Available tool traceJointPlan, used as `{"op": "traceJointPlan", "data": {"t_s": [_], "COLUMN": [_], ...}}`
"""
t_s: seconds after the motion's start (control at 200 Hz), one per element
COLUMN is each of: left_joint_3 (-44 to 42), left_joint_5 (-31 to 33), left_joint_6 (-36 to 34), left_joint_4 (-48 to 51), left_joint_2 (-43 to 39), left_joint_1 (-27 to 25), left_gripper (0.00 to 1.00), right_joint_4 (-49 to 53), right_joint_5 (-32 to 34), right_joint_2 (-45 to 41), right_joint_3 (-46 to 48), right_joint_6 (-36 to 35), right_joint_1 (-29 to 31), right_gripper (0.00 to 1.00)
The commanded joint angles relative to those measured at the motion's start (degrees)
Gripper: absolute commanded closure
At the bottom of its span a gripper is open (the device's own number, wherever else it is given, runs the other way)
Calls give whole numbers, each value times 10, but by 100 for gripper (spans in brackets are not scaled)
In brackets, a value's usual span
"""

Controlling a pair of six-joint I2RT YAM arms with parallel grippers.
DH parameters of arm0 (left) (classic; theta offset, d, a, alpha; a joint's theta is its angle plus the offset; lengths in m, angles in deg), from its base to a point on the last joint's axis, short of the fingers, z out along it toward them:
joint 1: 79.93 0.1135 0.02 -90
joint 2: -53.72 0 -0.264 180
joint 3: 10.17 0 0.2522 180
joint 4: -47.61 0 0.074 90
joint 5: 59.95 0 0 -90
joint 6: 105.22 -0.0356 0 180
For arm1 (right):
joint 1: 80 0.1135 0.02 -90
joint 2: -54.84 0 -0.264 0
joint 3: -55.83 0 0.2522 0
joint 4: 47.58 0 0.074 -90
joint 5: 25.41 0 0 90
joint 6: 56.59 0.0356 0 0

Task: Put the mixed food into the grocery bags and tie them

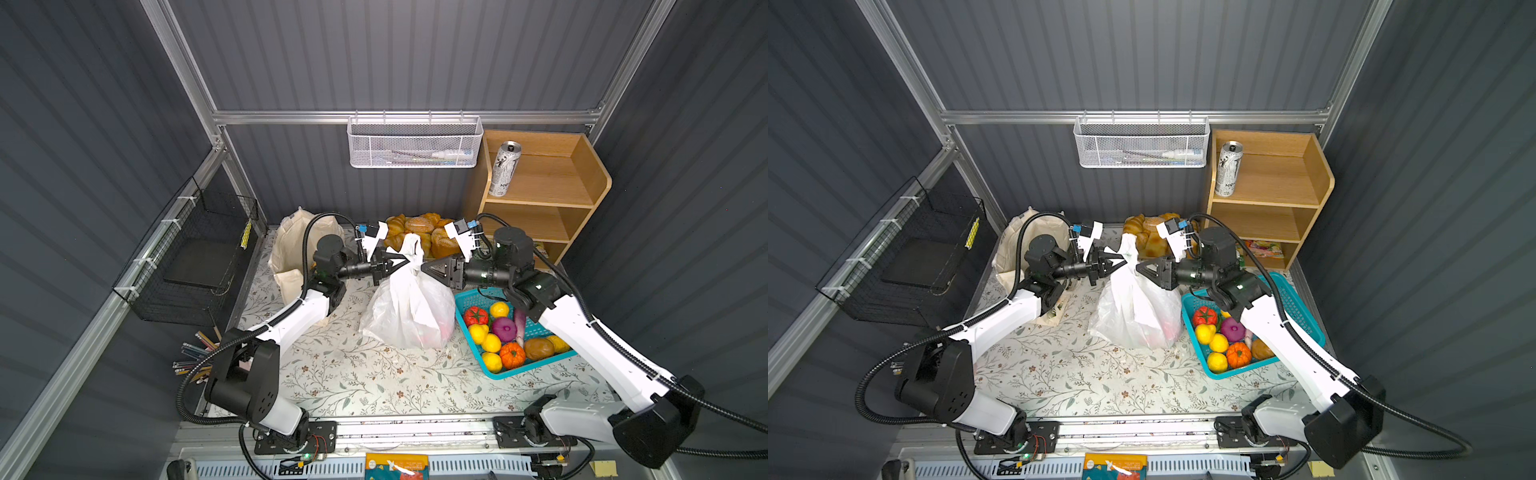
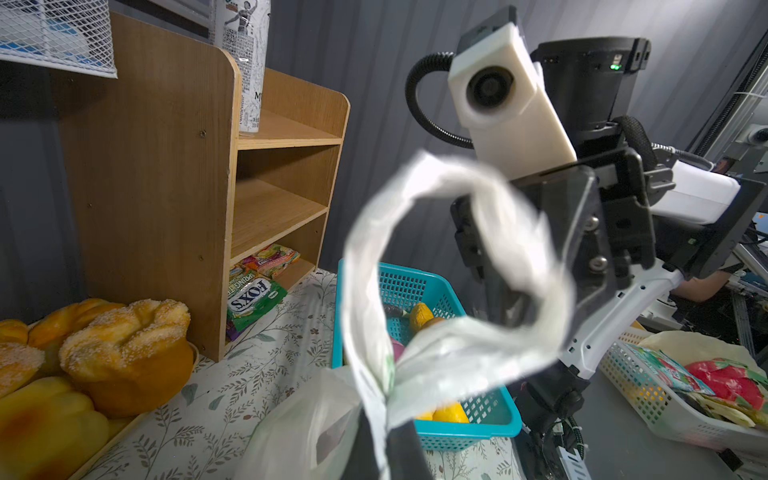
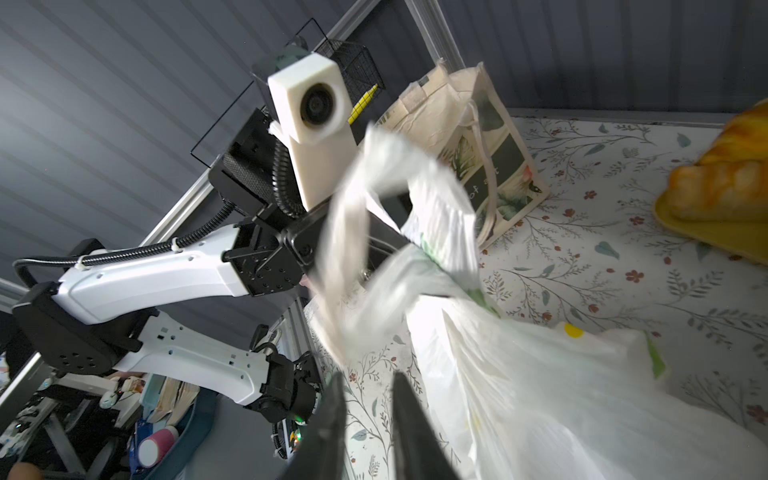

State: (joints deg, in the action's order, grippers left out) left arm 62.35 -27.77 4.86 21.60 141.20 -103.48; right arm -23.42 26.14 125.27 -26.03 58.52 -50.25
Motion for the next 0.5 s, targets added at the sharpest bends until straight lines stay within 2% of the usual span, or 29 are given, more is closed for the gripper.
{"op": "traceJointPlan", "data": {"t_s": [0.0,0.15,0.24,0.355,0.495], "left_joint_3": [-2,-1,2,7,11], "left_joint_5": [-2,-11,-12,-18,-23], "left_joint_6": [-15,-49,-68,-86,-94], "left_joint_4": [4,56,83,110,123], "left_joint_2": [-23,-32,-36,-39,-37], "left_joint_1": [3,3,3,3,3], "left_gripper": [100,100,100,100,100], "right_joint_4": [28,104,144,153,152], "right_joint_5": [49,83,73,56,34], "right_joint_2": [-15,16,55,102,154], "right_joint_3": [-22,-107,-166,-219,-262], "right_joint_6": [-32,-86,-109,-108,-99], "right_joint_1": [0,0,1,2,3], "right_gripper": [35,16,11,8,11]}}
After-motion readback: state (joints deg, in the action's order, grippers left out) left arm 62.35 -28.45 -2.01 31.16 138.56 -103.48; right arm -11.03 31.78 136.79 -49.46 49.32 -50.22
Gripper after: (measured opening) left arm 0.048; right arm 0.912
